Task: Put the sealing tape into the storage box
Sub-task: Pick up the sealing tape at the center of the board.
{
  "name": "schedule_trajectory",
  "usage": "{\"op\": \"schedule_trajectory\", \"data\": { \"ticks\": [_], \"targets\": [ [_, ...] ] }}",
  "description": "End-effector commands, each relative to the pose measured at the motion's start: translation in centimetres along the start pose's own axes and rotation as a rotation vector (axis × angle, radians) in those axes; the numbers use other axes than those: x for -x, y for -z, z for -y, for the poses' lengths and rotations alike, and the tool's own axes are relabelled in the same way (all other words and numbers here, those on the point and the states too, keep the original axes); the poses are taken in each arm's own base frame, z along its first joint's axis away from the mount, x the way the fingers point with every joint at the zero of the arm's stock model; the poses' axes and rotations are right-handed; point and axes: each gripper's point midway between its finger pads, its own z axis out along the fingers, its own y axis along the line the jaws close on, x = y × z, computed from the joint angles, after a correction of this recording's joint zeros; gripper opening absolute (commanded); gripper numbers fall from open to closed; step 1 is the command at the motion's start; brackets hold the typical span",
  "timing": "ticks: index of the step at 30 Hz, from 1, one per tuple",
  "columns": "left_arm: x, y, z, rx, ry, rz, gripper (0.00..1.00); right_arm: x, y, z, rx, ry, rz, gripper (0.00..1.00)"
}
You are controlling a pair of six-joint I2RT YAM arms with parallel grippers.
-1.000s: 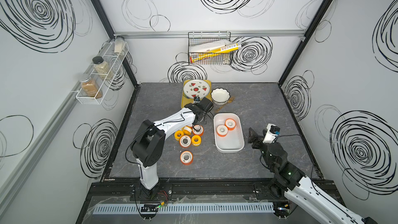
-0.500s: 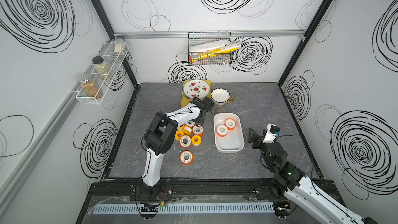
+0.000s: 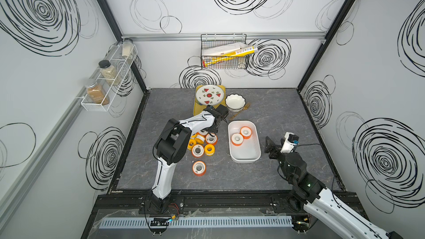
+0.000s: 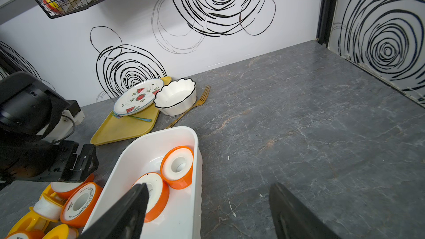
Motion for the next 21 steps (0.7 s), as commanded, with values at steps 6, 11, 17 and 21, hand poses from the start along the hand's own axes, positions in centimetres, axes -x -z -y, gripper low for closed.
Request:
{"op": "schedule_trajectory", "data": {
  "ticks": [6,11,17,21],
  "targets": [
    [-1.79,-1.82,-0.19,0.036,-0.038,-0.046,0.99,-0.01,0.05,0.49,-0.019,-0.01,0.01,0.87],
    [-2.2,-2.12,-0.04,0.033,-0.041,-0.055,0.96,0.03,0.08,0.47,-0.018,-0.012,0.012,0.87],
    [-2.11,-2.15,-0.04,0.022,-0.036,-0.056,0.85,0.05,0.11,0.53,-0.019,-0.013,0.014,0.87],
    [-1.95,-2.08,-0.01,0.008,-0.028,-0.056,0.79,0.01,0.13,0.58,-0.02,-0.012,0.014,0.87]
  ]
}}
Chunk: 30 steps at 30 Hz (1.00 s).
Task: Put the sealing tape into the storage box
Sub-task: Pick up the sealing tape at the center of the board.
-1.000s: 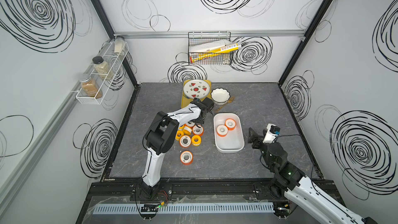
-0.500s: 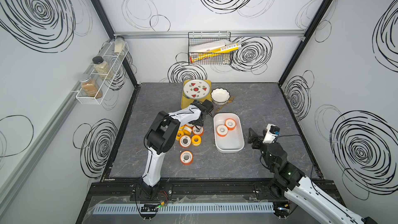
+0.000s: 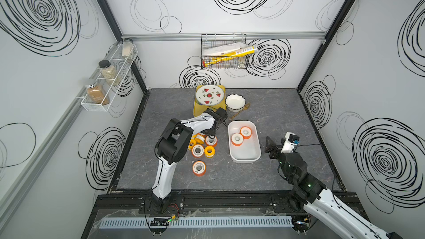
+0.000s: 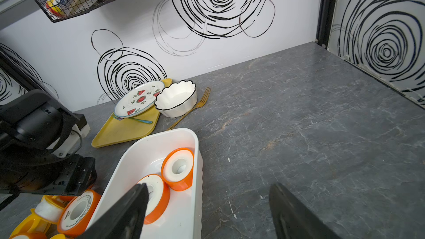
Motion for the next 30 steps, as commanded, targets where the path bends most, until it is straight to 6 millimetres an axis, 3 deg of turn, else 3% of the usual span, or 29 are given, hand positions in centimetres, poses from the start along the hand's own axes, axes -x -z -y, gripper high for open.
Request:
{"op": "schedule_trajectory", "data": {
  "ticks": [1,9,15,22,30],
  "targets": [
    [-0.2,-0.7,-0.1,-0.002,0.006,-0.012,0.78,-0.2,0.0,0.6,-0.021,-0.007,0.005,0.87],
    [1.2,1.4,-0.5,-0.042,0.042,0.036,0.73,-0.2,0.0,0.6,-0.021,-0.006,0.005,0.87],
    [2.6,4.5,-0.9,-0.109,0.079,0.092,0.72,-0.2,0.0,0.6,-0.02,-0.009,0.006,0.87],
    [3.7,10.6,1.0,-0.34,0.082,0.167,0.72,-0.2,0.0,0.6,-0.022,-0.009,0.007,0.87],
    [2.5,18.1,4.9,-0.568,0.01,0.239,0.72,-0.2,0.0,0.7,-0.027,-0.032,0.006,0.87]
  ]
}}
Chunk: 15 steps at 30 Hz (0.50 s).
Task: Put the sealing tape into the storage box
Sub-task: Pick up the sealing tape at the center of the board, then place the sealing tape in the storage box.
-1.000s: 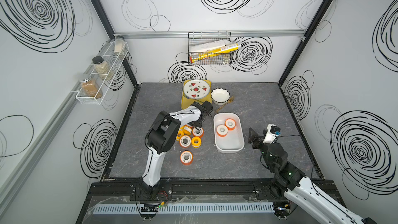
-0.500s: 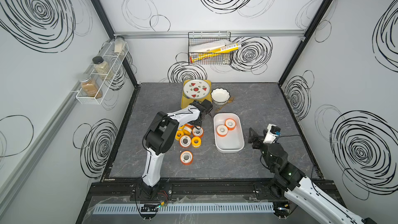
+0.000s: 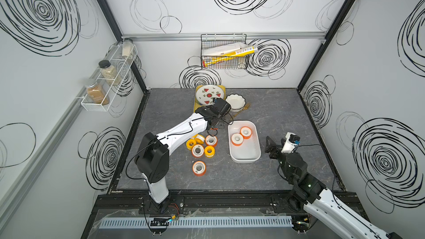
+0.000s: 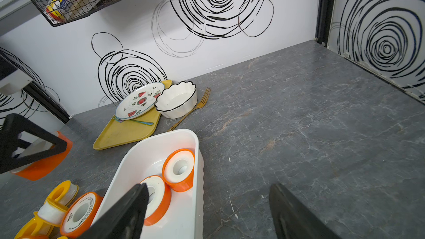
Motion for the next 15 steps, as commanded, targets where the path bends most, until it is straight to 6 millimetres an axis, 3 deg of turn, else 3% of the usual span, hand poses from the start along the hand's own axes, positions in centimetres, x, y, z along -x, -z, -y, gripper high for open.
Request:
{"op": "schedule_trajectory", "data": {
  "ticks": [1,7,11,15],
  "targets": [
    [-0.2,2.0,3.5,-0.136,-0.032,0.013,0.72,-0.2,0.0,0.7,-0.029,-0.01,0.004,0.87],
    [-2.7,3.5,9.5,-0.282,-0.107,-0.004,0.72,-0.3,0.0,1.1,-0.049,-0.017,0.006,0.86],
    [-4.5,2.7,12.3,-0.32,-0.141,-0.032,0.72,-0.3,0.1,1.1,-0.051,-0.019,0.006,0.86],
    [-5.9,1.2,13.7,-0.301,-0.163,-0.056,0.72,-0.2,0.1,1.1,-0.051,-0.021,0.008,0.86]
  ]
}}
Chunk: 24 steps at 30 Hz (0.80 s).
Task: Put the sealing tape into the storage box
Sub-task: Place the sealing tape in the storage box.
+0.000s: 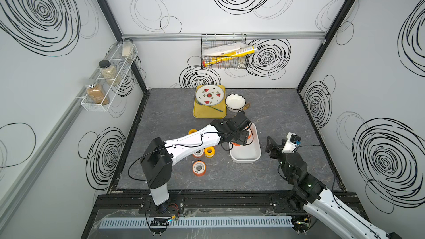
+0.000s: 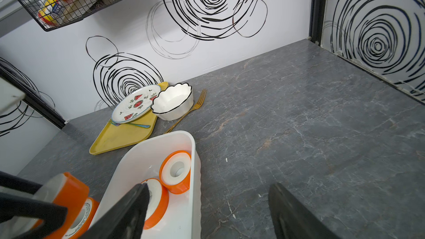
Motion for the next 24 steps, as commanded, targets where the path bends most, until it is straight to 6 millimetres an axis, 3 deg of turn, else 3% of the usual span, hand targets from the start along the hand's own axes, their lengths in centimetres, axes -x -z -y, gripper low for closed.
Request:
{"op": "schedule_trajectory", "data": {
  "ticks": [1,11,24],
  "targets": [
    [0.3,-1.7,1.2,-0.014,0.013,0.005,0.72,-0.3,0.1,0.7,-0.027,-0.006,0.001,0.86],
    [-1.3,-5.9,2.9,-0.032,-0.005,-0.052,0.72,-0.3,0.1,0.8,-0.03,-0.008,0.004,0.86],
    [-2.9,-8.4,3.8,-0.051,-0.011,-0.09,0.74,-0.3,0.1,0.9,-0.032,-0.01,0.005,0.86]
  ]
}}
